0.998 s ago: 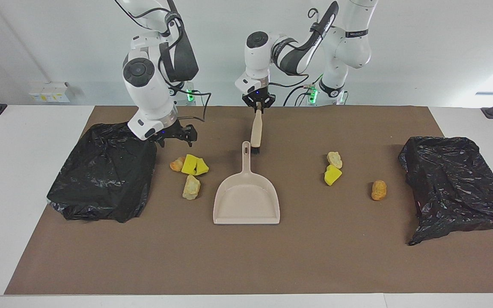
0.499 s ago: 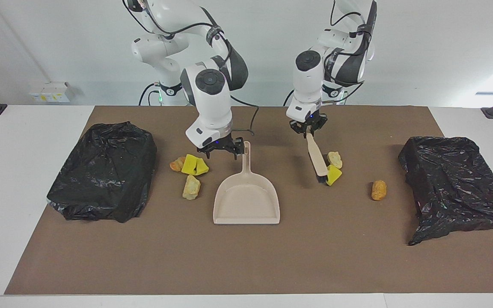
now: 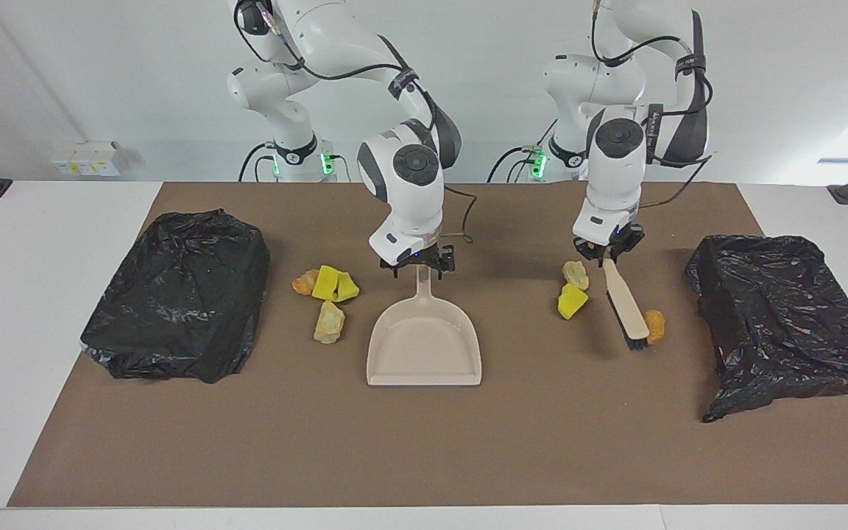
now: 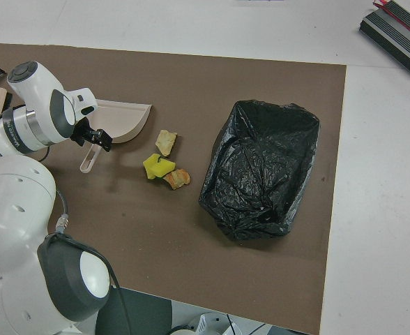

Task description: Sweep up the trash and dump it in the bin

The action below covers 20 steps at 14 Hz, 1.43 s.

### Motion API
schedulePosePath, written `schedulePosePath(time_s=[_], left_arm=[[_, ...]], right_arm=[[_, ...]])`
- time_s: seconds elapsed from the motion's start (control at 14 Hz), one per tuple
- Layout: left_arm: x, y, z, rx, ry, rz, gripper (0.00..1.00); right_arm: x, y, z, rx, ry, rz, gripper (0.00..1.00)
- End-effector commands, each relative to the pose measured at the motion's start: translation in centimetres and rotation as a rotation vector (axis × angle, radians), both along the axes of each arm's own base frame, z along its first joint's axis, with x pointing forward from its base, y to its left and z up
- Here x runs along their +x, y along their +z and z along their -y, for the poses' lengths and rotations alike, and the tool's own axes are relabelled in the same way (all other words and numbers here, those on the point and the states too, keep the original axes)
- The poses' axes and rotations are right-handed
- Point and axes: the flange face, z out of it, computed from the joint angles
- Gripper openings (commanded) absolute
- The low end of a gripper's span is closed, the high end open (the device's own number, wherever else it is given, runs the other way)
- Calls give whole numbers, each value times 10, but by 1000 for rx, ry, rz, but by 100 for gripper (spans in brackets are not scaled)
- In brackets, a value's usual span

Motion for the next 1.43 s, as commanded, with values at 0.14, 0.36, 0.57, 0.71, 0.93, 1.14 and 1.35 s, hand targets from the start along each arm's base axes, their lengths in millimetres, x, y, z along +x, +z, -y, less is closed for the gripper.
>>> schedulePosePath(time_s=[0.14, 0.36, 0.57, 0.71, 0.93, 1.14, 1.35], left_arm=[[28, -4, -117, -1, -173, -4, 0], [20, -24, -157, -8, -253, -48, 0], [3, -53, -137, -25, -335, -75, 0], [-10, -59, -117, -26, -401, -113, 0], [-20, -62, -87, -25, -454, -154, 0], [-33, -62, -61, -20, -515, -228, 0], [-52, -60, -36, -62, -493, -319, 0]], right_arm=[[-14, -5, 4, 24, 44, -12, 61], [-17, -6, 1, 46, -4, -32, 0], [-10, 0, 3, 78, 82, -35, 0], [-6, 3, 8, 124, 100, -41, 0], [1, 22, 18, 136, 165, 7, 0], [-4, 46, 38, 119, 413, 30, 0], [-15, 46, 55, 75, 809, -21, 0]])
